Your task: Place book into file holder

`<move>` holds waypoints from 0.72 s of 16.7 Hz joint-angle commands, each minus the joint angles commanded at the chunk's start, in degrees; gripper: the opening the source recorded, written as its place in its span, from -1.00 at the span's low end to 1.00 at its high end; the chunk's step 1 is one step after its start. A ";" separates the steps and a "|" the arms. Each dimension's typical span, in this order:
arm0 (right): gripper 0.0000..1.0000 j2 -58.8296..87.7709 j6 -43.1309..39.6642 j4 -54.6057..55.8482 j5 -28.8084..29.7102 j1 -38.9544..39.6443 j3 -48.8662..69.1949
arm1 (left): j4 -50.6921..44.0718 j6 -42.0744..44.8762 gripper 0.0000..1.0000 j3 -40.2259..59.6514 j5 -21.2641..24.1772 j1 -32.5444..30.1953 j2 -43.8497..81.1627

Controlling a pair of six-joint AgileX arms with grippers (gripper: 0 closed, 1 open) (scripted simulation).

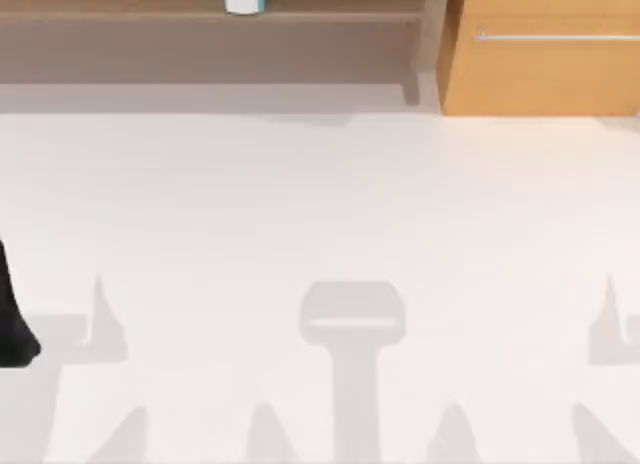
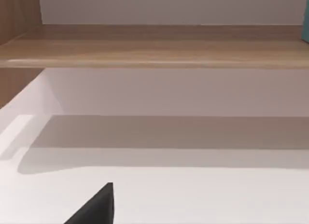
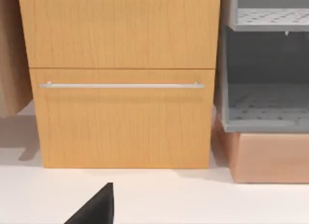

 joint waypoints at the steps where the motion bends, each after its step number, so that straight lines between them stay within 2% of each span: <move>1: 1.00 0.00 0.00 0.00 0.00 0.00 0.00 | 0.00 0.00 1.00 0.00 0.00 0.00 0.00; 6: 1.00 5.51 -0.20 0.80 2.15 2.22 4.90 | 0.00 0.00 1.00 0.00 0.00 0.00 0.00; 12: 1.00 28.73 -0.94 4.29 10.92 11.42 25.25 | 0.00 0.00 1.00 0.00 0.00 0.00 0.00</move>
